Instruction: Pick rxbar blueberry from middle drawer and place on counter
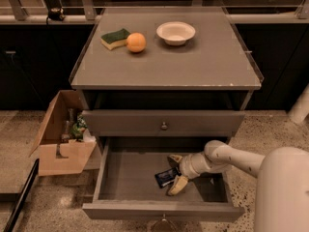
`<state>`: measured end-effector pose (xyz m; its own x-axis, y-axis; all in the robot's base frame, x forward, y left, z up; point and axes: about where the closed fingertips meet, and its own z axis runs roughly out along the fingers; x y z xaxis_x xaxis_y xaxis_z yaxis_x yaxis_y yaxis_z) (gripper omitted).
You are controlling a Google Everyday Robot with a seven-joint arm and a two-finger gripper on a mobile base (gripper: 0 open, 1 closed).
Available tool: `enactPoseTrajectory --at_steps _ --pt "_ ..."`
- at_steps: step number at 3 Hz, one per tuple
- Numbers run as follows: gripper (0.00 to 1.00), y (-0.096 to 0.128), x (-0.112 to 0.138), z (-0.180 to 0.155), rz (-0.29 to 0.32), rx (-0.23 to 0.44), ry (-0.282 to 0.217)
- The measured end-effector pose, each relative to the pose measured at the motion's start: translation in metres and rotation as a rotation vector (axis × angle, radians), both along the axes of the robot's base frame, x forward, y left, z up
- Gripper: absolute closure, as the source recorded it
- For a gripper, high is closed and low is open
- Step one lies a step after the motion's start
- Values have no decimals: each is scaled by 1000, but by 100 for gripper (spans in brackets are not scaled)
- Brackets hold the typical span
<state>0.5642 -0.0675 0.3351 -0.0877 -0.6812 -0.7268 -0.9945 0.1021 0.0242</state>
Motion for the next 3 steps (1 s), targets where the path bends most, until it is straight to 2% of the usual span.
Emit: enactPoseTrajectory --at_steps 1,2,3 --pt "15 0 0 -1 -1 0 2" --pt "46 0 0 -1 -1 0 2" --pt "70 0 0 -1 -1 0 2"
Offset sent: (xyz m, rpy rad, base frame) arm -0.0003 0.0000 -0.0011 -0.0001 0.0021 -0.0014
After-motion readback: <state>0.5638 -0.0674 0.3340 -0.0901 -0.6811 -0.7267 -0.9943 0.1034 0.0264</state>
